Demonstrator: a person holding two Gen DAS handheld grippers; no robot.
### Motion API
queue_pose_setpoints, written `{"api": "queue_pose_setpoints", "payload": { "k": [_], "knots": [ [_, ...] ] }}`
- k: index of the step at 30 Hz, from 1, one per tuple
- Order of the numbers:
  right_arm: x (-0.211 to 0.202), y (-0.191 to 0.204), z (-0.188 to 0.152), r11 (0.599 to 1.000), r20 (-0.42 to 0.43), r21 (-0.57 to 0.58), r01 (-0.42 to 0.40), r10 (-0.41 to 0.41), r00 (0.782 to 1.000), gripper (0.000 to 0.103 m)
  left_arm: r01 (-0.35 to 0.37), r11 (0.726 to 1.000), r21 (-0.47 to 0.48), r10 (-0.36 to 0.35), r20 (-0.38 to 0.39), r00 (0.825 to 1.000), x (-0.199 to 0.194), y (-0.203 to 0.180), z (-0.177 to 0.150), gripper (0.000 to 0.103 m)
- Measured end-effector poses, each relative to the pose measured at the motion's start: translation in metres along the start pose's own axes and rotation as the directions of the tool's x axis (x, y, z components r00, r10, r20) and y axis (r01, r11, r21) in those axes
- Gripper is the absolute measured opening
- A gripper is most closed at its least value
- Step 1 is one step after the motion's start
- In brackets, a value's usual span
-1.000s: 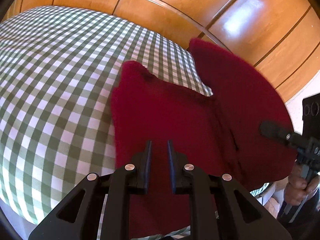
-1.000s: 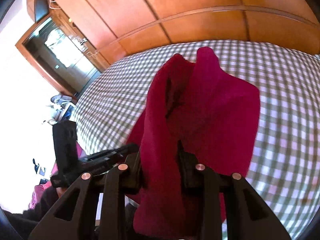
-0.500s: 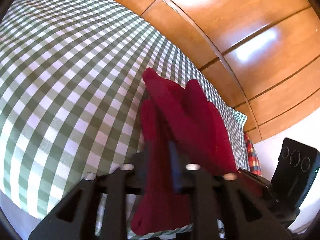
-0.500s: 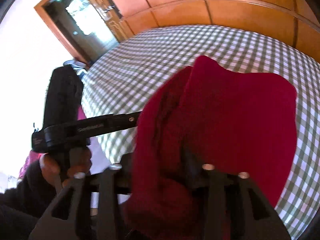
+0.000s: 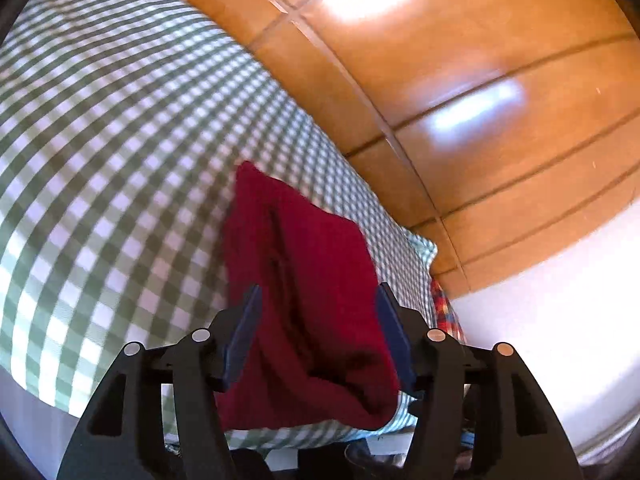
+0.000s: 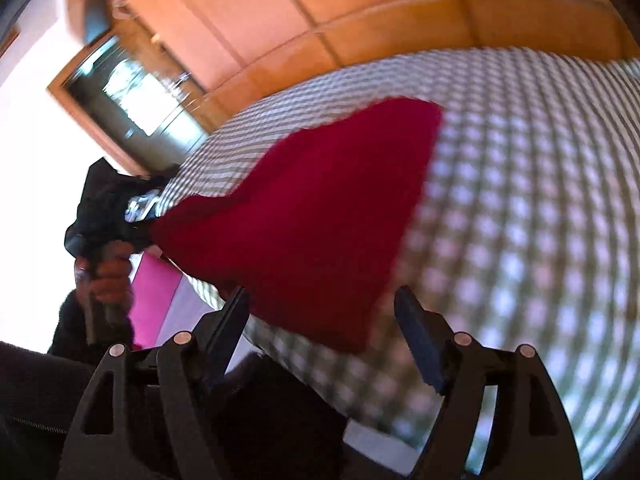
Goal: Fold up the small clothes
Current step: 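Fold the lifted shirt over with the right gripper, then release it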
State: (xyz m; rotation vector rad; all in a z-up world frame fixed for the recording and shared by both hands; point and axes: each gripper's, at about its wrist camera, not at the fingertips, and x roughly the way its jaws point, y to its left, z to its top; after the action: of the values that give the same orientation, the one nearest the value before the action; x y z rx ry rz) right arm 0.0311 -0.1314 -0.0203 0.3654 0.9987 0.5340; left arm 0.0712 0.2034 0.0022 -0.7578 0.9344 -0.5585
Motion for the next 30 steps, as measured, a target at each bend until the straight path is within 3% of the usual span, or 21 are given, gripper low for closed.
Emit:
{"api": "queue_pose_setpoints", "payload": {
  "k": [3,7,10,12,14,16,19,21,23,27,29,30],
  "knots": [
    [0.009,-0.006,-0.011,0.999,-0.026,0.009,0.043,-0.043,0.999,0.075,-0.059,0.997,0.051,0.063,-0.09,0.994,0.023,-0.013,-0.001,0.06],
    [0.023,0.005,-0.02,0.992,-0.052,-0.075,0.099,-0.103,0.993,0.074,-0.103,0.992,0.073,0.115,-0.182,0.977,0.049,-0.014,-0.005,0.06],
    [0.038,0.011,-0.019,0.984,-0.069,-0.127,0.128,-0.137,0.988,0.075,-0.102,0.993,0.067,0.114,-0.206,0.972,0.061,-0.013,-0.004,0.06],
    [0.044,0.02,-0.022,0.981,-0.062,-0.134,0.142,-0.151,0.987,0.07,-0.101,0.991,0.088,0.118,-0.212,0.97,0.067,-0.02,-0.003,0.053],
    [0.048,0.021,-0.016,0.983,-0.042,-0.117,0.141,-0.147,0.988,0.058,-0.113,0.985,0.134,0.139,-0.206,0.969,0.071,-0.029,-0.003,0.028],
    [0.05,0.024,-0.009,0.983,-0.014,-0.121,0.139,-0.142,0.99,0.026,-0.146,0.971,0.189,0.175,-0.148,0.973,0.069,-0.042,-0.002,0.01],
    [0.046,0.039,-0.007,0.96,0.026,-0.213,0.184,-0.183,0.983,0.019,-0.09,0.969,0.232,0.101,-0.037,0.994,0.044,-0.059,0.0,0.008],
    [0.045,0.044,-0.009,0.953,0.027,-0.246,0.175,-0.174,0.984,0.019,-0.083,0.957,0.278,0.081,0.018,0.997,0.023,-0.067,-0.007,0.008],
    [0.049,0.042,-0.019,0.954,0.009,-0.25,0.166,-0.169,0.986,0.019,-0.104,0.959,0.265,0.102,0.022,0.995,0.014,-0.056,-0.016,0.008],
    [0.062,0.036,-0.023,0.959,-0.027,-0.235,0.16,-0.171,0.985,0.019,-0.256,0.949,0.186,0.267,-0.039,0.963,0.022,-0.001,-0.038,0.003],
    [0.067,0.034,-0.023,0.96,-0.04,-0.231,0.158,-0.172,0.984,0.021,-0.369,0.92,0.13,0.377,-0.049,0.925,0.029,0.028,-0.043,0.002],
    [0.069,0.033,-0.024,0.961,-0.053,-0.228,0.154,-0.17,0.984,0.025,-0.377,0.921,0.097,0.384,-0.068,0.921,0.031,0.039,-0.044,0.002]
  ]
}}
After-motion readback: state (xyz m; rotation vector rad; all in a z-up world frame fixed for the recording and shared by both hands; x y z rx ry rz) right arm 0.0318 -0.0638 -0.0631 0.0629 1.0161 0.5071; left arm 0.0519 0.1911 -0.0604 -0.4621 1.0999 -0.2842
